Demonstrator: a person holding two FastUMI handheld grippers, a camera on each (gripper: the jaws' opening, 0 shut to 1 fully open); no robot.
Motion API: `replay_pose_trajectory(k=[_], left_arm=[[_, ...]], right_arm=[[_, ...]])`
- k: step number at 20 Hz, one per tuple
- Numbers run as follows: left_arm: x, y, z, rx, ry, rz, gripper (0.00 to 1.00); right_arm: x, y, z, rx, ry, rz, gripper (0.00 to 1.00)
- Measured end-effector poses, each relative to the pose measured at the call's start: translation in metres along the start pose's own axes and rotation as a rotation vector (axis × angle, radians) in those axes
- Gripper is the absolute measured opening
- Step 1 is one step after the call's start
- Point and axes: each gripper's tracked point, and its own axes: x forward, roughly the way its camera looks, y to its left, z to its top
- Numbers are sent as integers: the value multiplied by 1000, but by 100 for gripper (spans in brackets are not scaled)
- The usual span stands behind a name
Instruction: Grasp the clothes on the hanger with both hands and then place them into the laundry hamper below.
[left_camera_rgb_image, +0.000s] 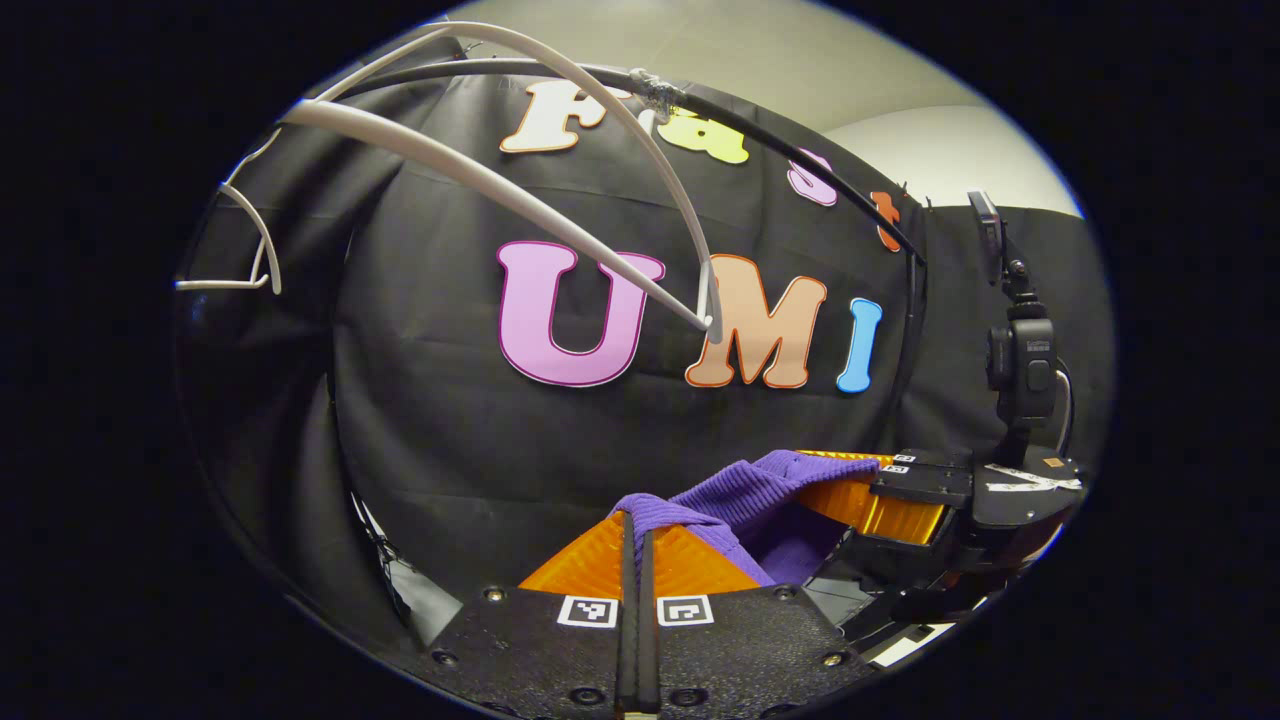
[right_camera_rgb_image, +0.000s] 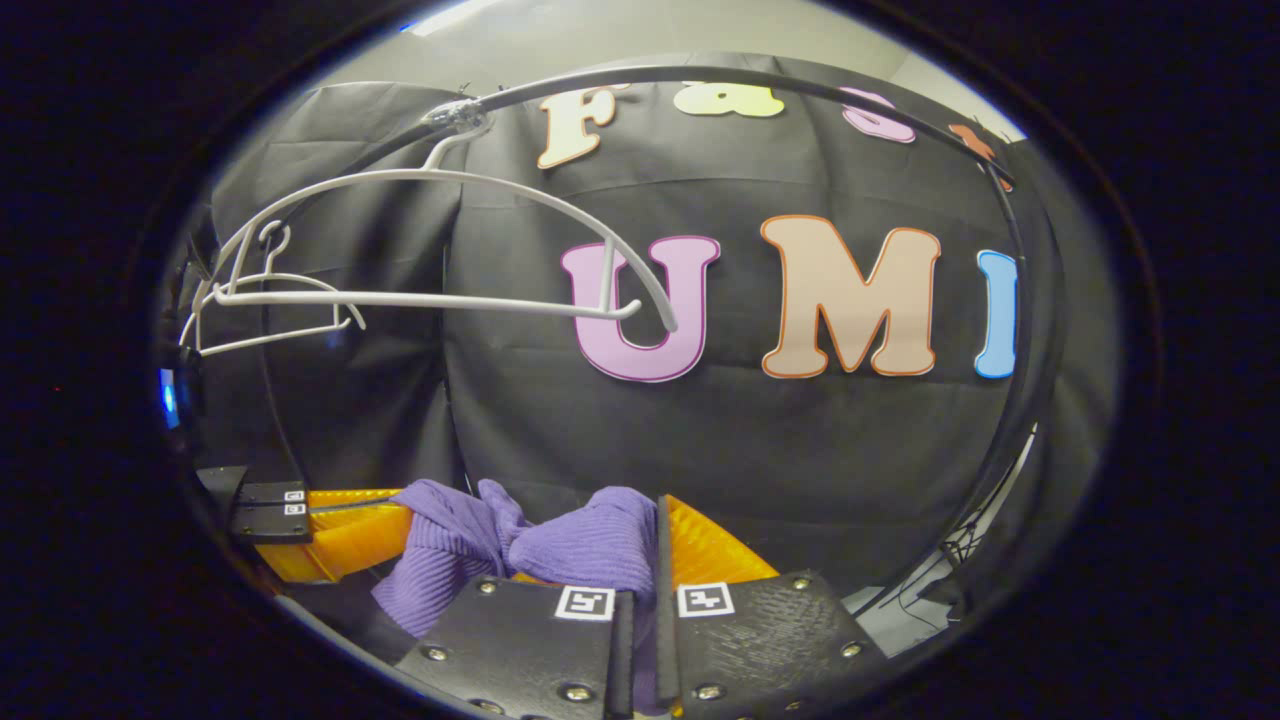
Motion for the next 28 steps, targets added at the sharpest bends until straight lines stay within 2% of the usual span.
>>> replay_pose_trajectory(k=[1, 6, 9, 10, 14, 16, 17, 22, 23, 24, 26, 28], left_arm=[[0, 1, -2, -8, 4, 3, 0], [0, 6, -14, -14, 22, 27, 0], [9, 8, -25, -19, 41, 34, 0], [8, 10, -32, -21, 53, 34, 3], [12, 19, -55, -19, 99, 54, 0], [12, 25, -67, -16, 131, 69, 0], [12, 27, -73, -13, 146, 75, 0], [16, 37, -108, -26, 214, 89, 0], [15, 39, -118, -24, 238, 94, 4], [13, 40, -123, -17, 237, 94, 0], [18, 36, -118, -5, 208, 74, 47], [22, 36, -113, 8, 200, 61, 40]], right_arm=[[-1, 0, -1, 3, 5, 2, 5], [-4, -4, -14, -3, 28, 10, 5], [-3, -6, -26, -2, 51, 15, 11], [-2, -7, -31, 2, 61, 16, 12], [0, -5, -52, 3, 111, 31, 5], [-2, -4, -60, -1, 126, 36, 12], [-3, -3, -64, -4, 136, 34, 9], [-2, 3, -64, 3, 130, 52, 9], [-2, 2, -64, 6, 130, 52, 12], [-4, 2, -65, 6, 130, 48, 12], [-5, -1, -65, 1, 131, 39, 9], [-5, -5, -66, 1, 134, 30, 9]])
